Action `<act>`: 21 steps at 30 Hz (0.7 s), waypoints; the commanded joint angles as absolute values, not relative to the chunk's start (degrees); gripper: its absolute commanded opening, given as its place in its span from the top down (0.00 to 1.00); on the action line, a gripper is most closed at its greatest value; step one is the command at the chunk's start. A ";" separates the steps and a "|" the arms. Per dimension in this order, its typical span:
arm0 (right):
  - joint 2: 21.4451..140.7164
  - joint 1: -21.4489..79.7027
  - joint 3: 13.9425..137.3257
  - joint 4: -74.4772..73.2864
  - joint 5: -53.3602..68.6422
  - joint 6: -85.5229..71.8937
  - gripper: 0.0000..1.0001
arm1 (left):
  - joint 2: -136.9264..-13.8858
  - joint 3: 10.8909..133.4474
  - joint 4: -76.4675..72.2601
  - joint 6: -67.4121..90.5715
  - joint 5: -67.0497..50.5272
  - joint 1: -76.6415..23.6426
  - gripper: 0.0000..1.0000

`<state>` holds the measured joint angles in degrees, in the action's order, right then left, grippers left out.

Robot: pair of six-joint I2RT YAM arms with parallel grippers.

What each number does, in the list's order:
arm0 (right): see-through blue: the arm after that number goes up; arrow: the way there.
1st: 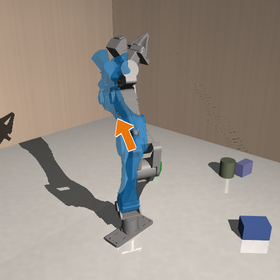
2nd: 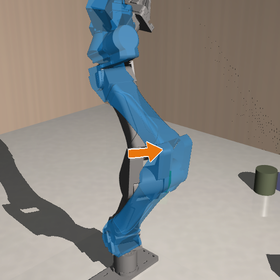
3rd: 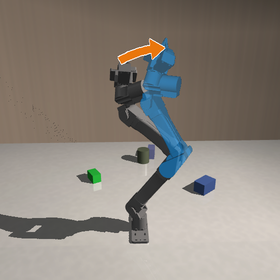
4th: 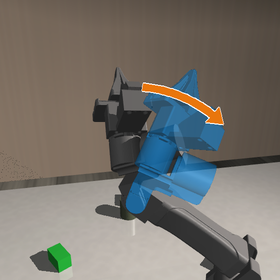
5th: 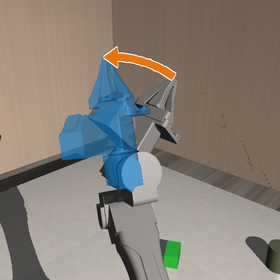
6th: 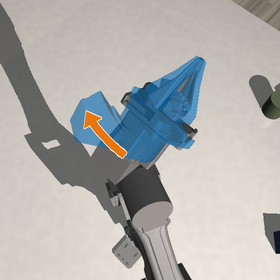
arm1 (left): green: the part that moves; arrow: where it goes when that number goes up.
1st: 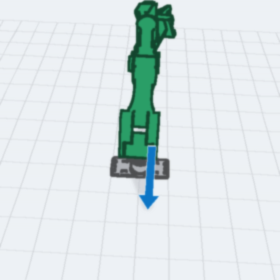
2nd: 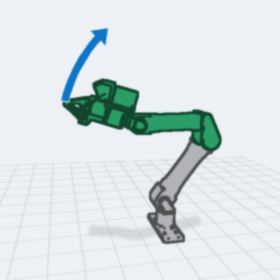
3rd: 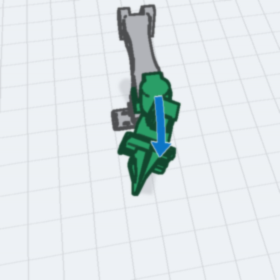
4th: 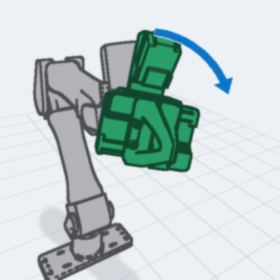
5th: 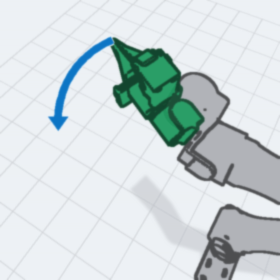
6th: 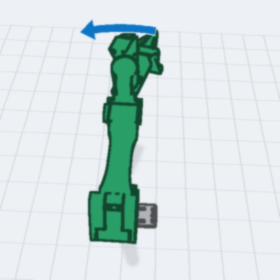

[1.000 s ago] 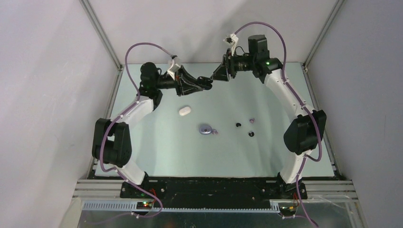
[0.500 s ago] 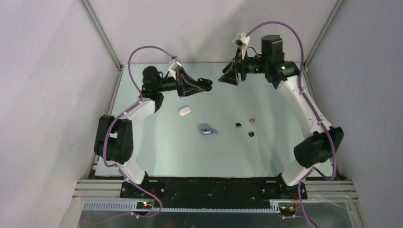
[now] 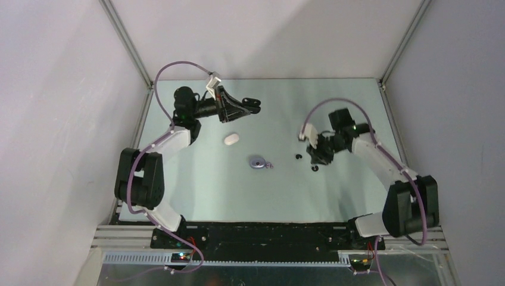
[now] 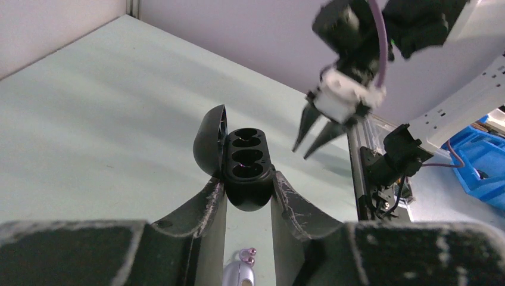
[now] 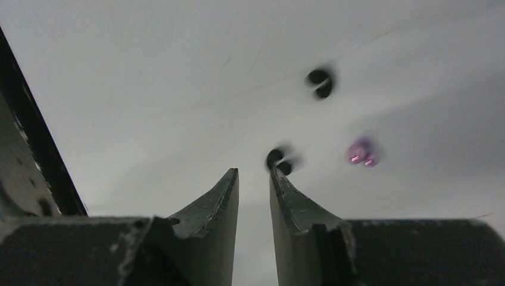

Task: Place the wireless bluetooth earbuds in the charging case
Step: Pick up the earbud from the center of the board.

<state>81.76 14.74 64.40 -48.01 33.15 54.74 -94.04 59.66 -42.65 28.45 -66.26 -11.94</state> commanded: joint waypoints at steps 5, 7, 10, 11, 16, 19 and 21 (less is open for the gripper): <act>69.54 16.60 43.57 -35.26 28.01 81.90 0.71 | -89.17 59.68 -39.50 26.64 -66.13 -10.84 1.00; 70.51 16.85 41.92 -34.52 27.76 83.97 0.71 | -88.79 59.94 -37.22 24.26 -66.34 -10.84 1.00; 72.70 16.99 40.96 -33.27 27.07 85.19 0.70 | -88.11 60.42 -32.78 21.43 -66.37 -10.73 1.00; 73.09 16.95 40.89 -32.55 26.98 85.39 0.70 | -87.79 60.49 -31.99 20.25 -66.32 -10.73 1.00; 75.29 16.93 40.87 -30.36 25.79 86.52 0.69 | -86.87 59.88 -29.60 18.67 -65.73 -10.73 1.00; 76.37 16.69 40.83 -29.61 24.86 87.43 0.68 | -86.67 59.62 -29.20 18.15 -65.52 -10.72 1.00; 77.24 16.42 40.86 -29.46 24.53 87.95 0.68 | -86.59 59.53 -28.80 17.92 -65.49 -10.73 1.00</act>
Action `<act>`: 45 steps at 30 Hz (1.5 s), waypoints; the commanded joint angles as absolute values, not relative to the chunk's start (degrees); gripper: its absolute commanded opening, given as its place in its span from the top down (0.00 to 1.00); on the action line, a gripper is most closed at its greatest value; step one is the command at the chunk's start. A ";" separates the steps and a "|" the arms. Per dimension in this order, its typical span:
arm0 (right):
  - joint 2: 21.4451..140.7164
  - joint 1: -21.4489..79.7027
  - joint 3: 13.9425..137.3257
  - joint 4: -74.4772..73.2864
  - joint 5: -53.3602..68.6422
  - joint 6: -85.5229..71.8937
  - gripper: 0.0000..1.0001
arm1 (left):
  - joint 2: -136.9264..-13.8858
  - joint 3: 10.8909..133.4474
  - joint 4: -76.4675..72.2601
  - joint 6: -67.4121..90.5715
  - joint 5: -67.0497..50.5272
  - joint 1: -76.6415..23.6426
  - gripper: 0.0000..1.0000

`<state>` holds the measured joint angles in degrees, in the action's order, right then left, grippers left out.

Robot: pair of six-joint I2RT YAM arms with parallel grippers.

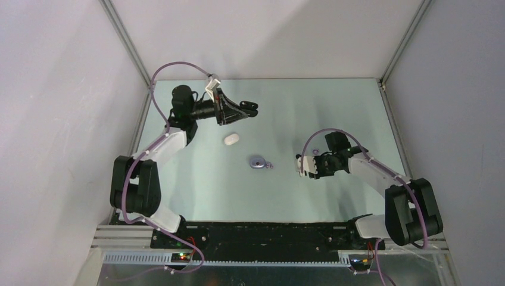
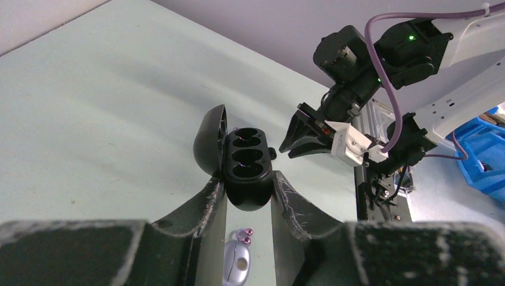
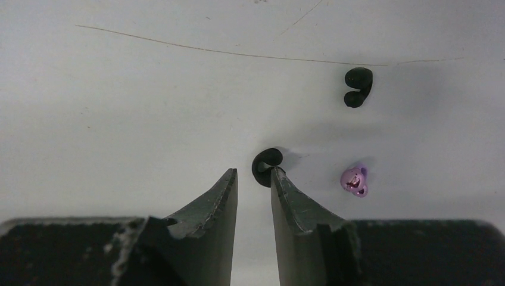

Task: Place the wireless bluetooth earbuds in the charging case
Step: Pick up the earbud from the center of the board.

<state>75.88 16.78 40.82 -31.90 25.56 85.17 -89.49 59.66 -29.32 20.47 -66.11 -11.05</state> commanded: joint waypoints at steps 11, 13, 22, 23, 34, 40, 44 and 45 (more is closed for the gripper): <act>79.93 16.25 42.02 -30.30 24.43 88.91 0.70 | -86.59 60.18 -25.71 15.88 -65.42 -10.66 1.00; 80.58 16.18 42.41 -30.40 24.24 88.79 0.70 | -86.66 60.31 -25.66 15.88 -65.39 -10.64 1.00; 83.60 16.22 44.03 -30.10 23.08 89.17 0.69 | -86.82 60.95 -24.12 15.00 -65.37 -10.63 1.00; 83.72 16.15 44.03 -29.95 22.91 89.19 0.69 | -86.87 60.97 -23.94 14.97 -65.38 -10.63 1.00; 84.89 15.95 45.49 -28.09 22.06 88.79 0.69 | -87.09 61.10 -23.14 14.46 -65.02 -10.63 1.00; 84.99 15.62 46.37 -27.17 22.52 86.94 0.75 | -87.24 61.19 -22.98 14.33 -64.95 -10.68 1.00; 85.00 15.60 47.85 -28.77 22.99 85.36 0.88 | -87.34 61.09 -22.95 14.25 -64.90 -10.64 1.00; 84.95 15.61 48.61 -29.60 23.01 84.78 0.90 | -87.38 61.15 -22.99 14.24 -64.94 -10.64 1.00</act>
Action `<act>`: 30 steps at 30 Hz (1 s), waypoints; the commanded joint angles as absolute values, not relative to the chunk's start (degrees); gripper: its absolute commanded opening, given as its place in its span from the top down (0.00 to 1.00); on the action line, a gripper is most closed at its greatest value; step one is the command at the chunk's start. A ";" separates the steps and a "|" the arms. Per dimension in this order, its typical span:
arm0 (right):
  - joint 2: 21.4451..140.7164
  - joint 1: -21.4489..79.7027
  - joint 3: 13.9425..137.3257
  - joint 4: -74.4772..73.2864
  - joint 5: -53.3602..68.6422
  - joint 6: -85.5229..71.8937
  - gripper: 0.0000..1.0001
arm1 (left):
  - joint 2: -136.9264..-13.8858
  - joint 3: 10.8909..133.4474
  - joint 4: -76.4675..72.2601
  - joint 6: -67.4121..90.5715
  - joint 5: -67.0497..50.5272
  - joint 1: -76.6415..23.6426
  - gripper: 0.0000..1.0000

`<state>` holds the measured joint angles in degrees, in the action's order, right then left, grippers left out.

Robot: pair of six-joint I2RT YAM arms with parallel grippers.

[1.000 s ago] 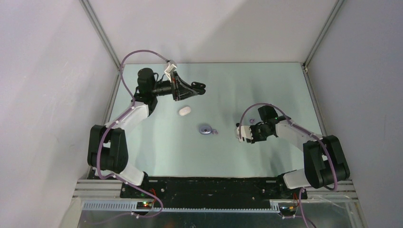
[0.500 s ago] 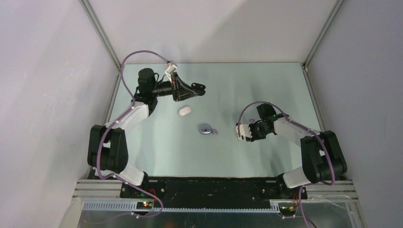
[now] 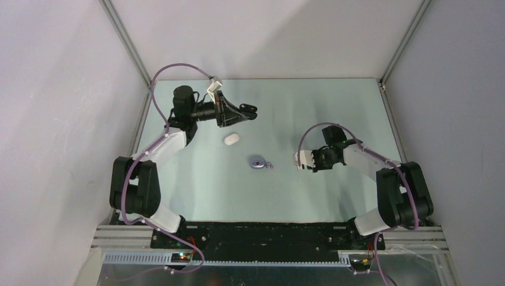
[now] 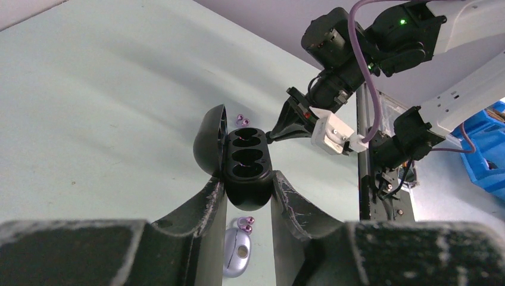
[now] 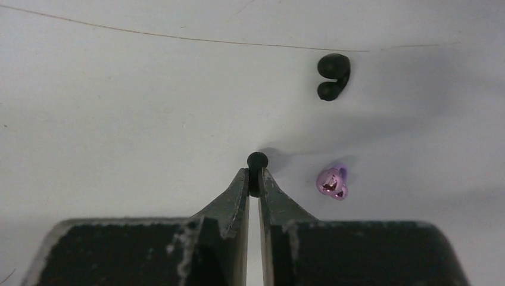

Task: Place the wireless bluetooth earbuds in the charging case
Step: Pick up the earbud from the center of the board, then place the earbud in the charging case.

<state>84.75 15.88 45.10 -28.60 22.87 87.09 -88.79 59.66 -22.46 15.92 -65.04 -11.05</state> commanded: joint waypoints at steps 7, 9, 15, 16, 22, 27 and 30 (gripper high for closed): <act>82.45 16.82 60.96 -40.45 29.46 71.69 1.00 | -87.79 60.82 -24.93 14.26 -65.59 -10.76 1.00; 81.98 17.75 66.27 -43.33 32.54 66.13 1.00 | -88.16 60.81 -25.98 14.32 -65.90 -10.79 1.00; 82.55 21.56 81.72 -47.93 42.05 51.70 1.00 | -89.60 61.54 -27.47 12.82 -67.82 -11.61 1.00; 83.07 22.33 85.56 -48.27 42.82 48.92 1.00 | -89.94 61.75 -26.97 12.34 -67.97 -12.02 1.00; 88.81 26.06 100.20 -50.66 48.30 39.68 1.00 | -90.83 66.17 -15.91 1.21 -69.36 -13.58 1.00; 91.33 30.19 104.89 -50.35 47.63 40.34 1.00 | -91.69 73.49 13.35 -24.81 -68.58 -15.43 1.00; 92.76 32.14 106.75 -50.29 46.54 42.35 1.00 | -91.16 74.66 15.77 -28.41 -67.79 -15.77 1.00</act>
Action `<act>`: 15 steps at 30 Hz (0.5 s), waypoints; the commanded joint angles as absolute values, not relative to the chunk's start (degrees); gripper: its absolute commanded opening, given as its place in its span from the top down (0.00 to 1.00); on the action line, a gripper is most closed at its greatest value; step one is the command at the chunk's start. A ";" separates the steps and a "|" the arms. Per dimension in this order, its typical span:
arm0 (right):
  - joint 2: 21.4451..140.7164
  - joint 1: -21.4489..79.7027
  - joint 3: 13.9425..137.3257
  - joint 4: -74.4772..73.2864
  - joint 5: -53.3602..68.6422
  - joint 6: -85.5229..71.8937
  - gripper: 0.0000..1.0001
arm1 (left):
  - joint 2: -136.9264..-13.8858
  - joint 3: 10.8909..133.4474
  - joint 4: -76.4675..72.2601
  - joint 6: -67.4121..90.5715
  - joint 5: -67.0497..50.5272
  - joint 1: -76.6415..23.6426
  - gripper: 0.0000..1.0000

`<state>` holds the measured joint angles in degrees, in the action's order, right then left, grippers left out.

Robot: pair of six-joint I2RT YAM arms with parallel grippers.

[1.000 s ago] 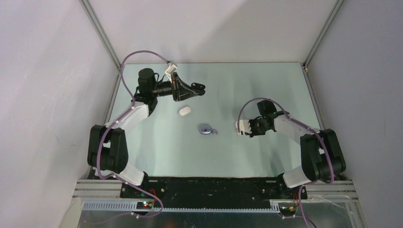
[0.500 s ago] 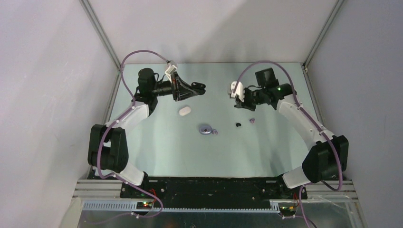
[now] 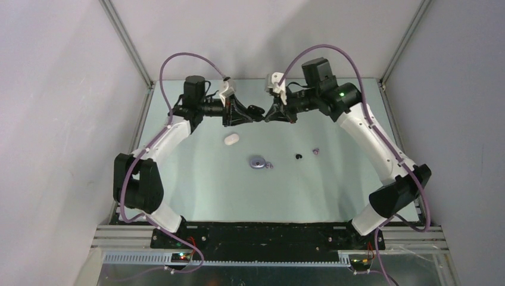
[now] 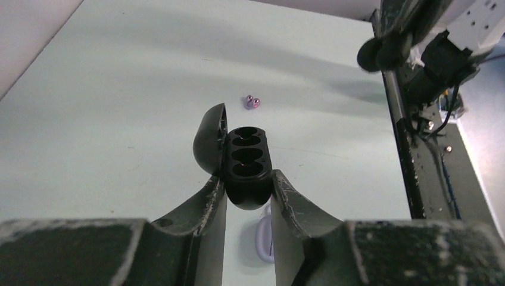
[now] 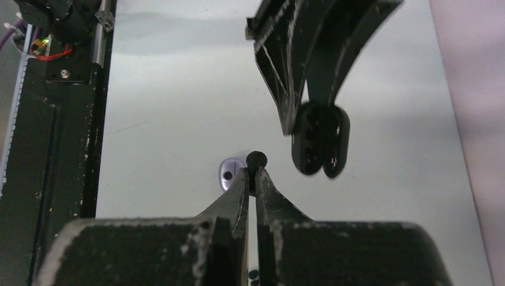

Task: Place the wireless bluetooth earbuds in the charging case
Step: Place the earbud in the charging case.

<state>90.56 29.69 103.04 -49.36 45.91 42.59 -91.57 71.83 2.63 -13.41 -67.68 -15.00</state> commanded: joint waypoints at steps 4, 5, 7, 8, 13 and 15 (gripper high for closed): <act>94.09 33.32 106.93 -48.39 44.97 42.88 1.00 | -90.84 75.33 19.16 -30.79 -67.60 -15.81 1.00; 94.45 33.66 106.90 -48.06 44.29 43.08 1.00 | -90.69 75.33 19.51 -31.00 -67.55 -15.88 1.00; 95.02 34.32 106.80 -47.17 42.99 43.69 1.00 | -90.47 75.34 20.11 -31.74 -67.32 -15.98 1.00; 95.47 34.48 106.79 -46.58 42.50 43.86 1.00 | -90.41 75.48 20.34 -32.48 -67.10 -16.03 1.00; 96.96 34.64 107.40 -46.39 41.24 45.23 1.00 | -90.15 76.58 24.54 -37.18 -67.86 -16.26 1.00; 97.35 34.61 107.47 -46.52 41.56 45.46 1.00 | -89.96 76.67 25.41 -38.69 -68.57 -16.34 1.00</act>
<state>96.73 34.35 104.60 -48.05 42.24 43.99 -91.57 73.87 22.13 -32.80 -67.11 -15.90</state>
